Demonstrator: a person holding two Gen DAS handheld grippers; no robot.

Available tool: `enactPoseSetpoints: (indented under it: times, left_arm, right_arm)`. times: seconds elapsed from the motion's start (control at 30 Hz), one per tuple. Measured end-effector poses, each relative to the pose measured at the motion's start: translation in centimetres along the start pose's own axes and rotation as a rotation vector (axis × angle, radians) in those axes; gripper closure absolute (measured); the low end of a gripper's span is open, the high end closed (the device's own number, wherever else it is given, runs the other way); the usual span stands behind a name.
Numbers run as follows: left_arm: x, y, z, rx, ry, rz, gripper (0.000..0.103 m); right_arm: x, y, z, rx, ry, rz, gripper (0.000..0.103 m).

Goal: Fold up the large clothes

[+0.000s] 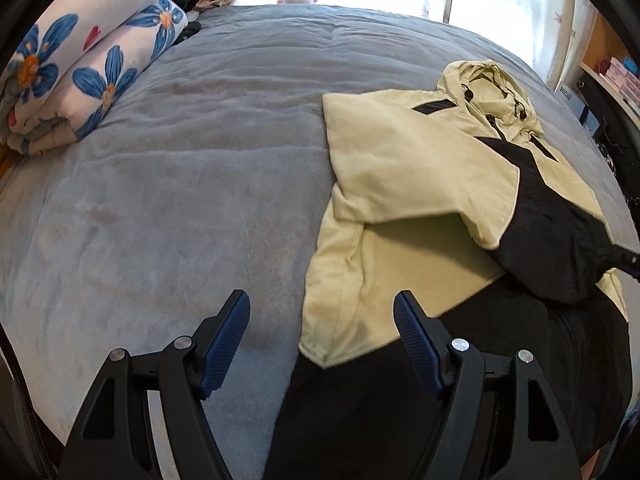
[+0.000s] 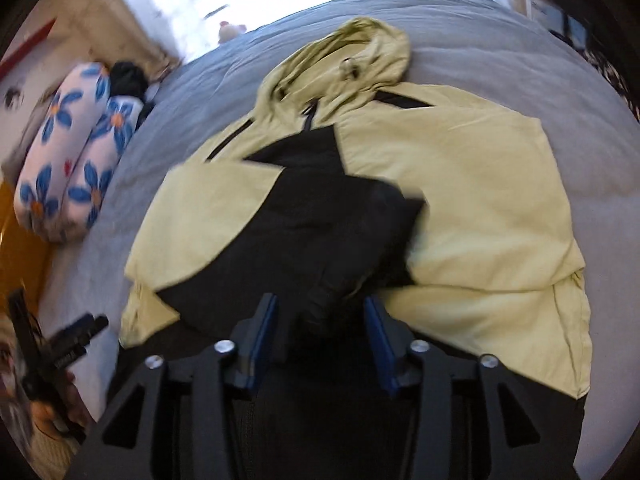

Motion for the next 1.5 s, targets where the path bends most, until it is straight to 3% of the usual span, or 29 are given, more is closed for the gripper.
enactPoseSetpoints:
  times: [0.27,0.4,0.57,0.67,0.77,0.83,0.9,0.97,1.03,1.13,1.17,1.23,1.4,1.5]
  left_arm:
    - [-5.9,-1.6,0.1,0.038,0.019,-0.03,0.03]
    - [-8.2,-4.3,-0.5,0.092,0.022,0.019,0.03]
    - [-8.8,-7.9,-1.8,0.083,-0.011,0.087,0.03]
    - [-8.6,-9.3,-2.4,0.074,-0.018,0.11,0.03]
    - [-8.4,-9.8,-2.9,0.049,-0.026,0.103,0.03]
    - [-8.4,-9.9,-3.0,0.03,-0.029,0.089,0.03]
    - [-8.5,-9.9,-3.2,0.008,-0.039,0.075,0.03]
    - [-8.5,-10.4,-3.6,-0.016,-0.057,0.065,0.03]
    - [-8.5,-11.4,-3.9,-0.054,-0.075,0.071,0.03]
    - [-8.3,-12.5,-3.9,-0.073,-0.072,0.082,0.03]
    - [-8.3,-12.6,-3.8,-0.071,-0.068,0.083,0.03]
    - [-8.5,-12.2,-3.7,-0.066,-0.059,0.079,0.03]
    - [-9.0,-10.2,-2.8,-0.082,-0.039,0.032,0.03]
    - [-9.3,-8.6,-3.3,-0.025,-0.013,0.01,0.03]
  right_arm:
    - [-3.4,-3.8,-3.5,-0.009,-0.149,0.066,0.051]
    - [-3.1,-5.2,-6.0,-0.01,-0.22,0.111,0.051]
    - [-2.2,-5.9,-7.1,-0.019,-0.221,0.125,0.052]
    - [-2.4,-5.6,-5.4,0.055,-0.086,0.106,0.077]
    - [-3.2,-3.9,-3.3,0.126,0.037,0.012,0.088]
    - [-4.5,-1.8,-1.8,0.138,0.094,-0.1,0.091]
    - [-5.7,-0.1,-1.2,0.192,0.126,-0.204,0.091]
    - [-6.9,0.0,-1.1,0.232,0.138,-0.253,0.091]
    - [-7.7,-1.5,-1.7,0.266,0.138,-0.233,0.086]
    - [-7.6,-6.2,-3.6,0.384,0.153,-0.099,0.078]
    - [-7.4,-7.3,-4.4,0.388,0.131,-0.049,0.075]
    - [-7.1,-7.3,-5.3,0.346,0.074,-0.034,0.075]
    - [-6.5,-3.4,-6.9,0.278,-0.08,-0.141,0.066]
    - [-6.1,-1.8,-5.3,0.258,-0.081,-0.18,0.065]
Point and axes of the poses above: each gripper's, at about its wrist camera, not at the fingertips, and y roughly against the way its jaws point, z to its left, x to its underside, the point moved 3 cm from there along -y, roughly the way its jaws point, and after that the axes turned 4 degrees about x, right-handed, at the moved point
